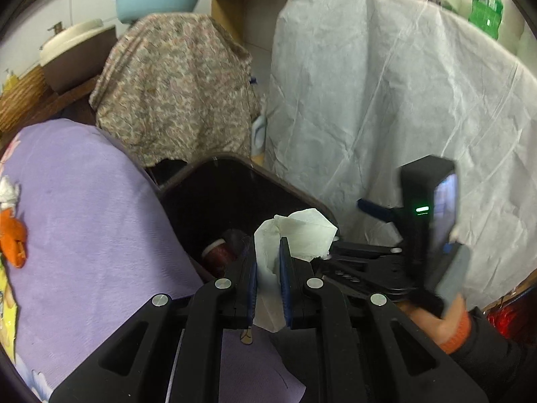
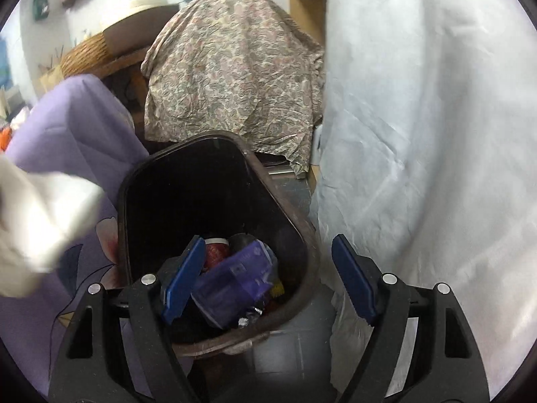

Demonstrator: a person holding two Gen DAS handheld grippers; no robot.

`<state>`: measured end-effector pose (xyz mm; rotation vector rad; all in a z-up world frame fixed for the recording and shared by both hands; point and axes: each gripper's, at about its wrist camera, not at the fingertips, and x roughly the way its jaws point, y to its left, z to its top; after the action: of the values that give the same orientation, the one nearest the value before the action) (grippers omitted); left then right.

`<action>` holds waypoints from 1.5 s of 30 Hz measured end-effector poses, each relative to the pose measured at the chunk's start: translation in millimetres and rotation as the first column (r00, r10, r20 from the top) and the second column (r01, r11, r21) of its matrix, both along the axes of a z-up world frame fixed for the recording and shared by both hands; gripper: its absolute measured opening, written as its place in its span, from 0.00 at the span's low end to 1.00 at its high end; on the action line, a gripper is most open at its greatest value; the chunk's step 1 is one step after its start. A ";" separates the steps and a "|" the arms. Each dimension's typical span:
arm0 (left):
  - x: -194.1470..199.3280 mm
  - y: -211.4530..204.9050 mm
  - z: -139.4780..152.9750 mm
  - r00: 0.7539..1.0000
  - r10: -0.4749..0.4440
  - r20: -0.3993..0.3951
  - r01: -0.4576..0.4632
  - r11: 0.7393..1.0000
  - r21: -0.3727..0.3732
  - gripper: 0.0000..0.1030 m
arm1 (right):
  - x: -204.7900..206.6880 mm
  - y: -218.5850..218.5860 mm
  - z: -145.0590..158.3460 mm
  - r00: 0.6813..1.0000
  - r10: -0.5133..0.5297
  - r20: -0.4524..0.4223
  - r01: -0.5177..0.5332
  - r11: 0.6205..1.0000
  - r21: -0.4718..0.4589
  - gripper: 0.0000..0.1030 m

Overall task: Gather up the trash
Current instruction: 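Drop the tissue into the black bin with the left tool while the right tool drops the wrapper, then move the left tool to the purple yogurt cup and grasp it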

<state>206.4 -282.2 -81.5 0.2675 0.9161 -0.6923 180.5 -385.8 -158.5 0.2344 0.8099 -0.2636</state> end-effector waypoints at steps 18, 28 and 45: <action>20.5 -53.7 -28.6 0.999 -0.035 0.038 0.027 0.978 0.205 0.68 | -79.4 -17.7 26.7 0.992 -0.112 0.056 0.110 0.993 0.036 0.75; -1.4 -13.7 5.4 0.996 0.022 0.091 -0.028 0.997 0.067 0.84 | -83.6 -9.0 31.3 0.993 -0.099 0.065 0.093 0.992 0.086 0.76; -40.0 121.6 50.5 0.954 0.231 0.192 -0.222 0.973 -0.069 0.92 | -59.8 50.2 49.5 0.994 0.055 0.097 -0.069 0.987 0.148 0.77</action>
<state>166.3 -160.6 -31.0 0.1829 0.7244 -0.4641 120.7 -335.6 -109.0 0.3606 0.7448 -0.1315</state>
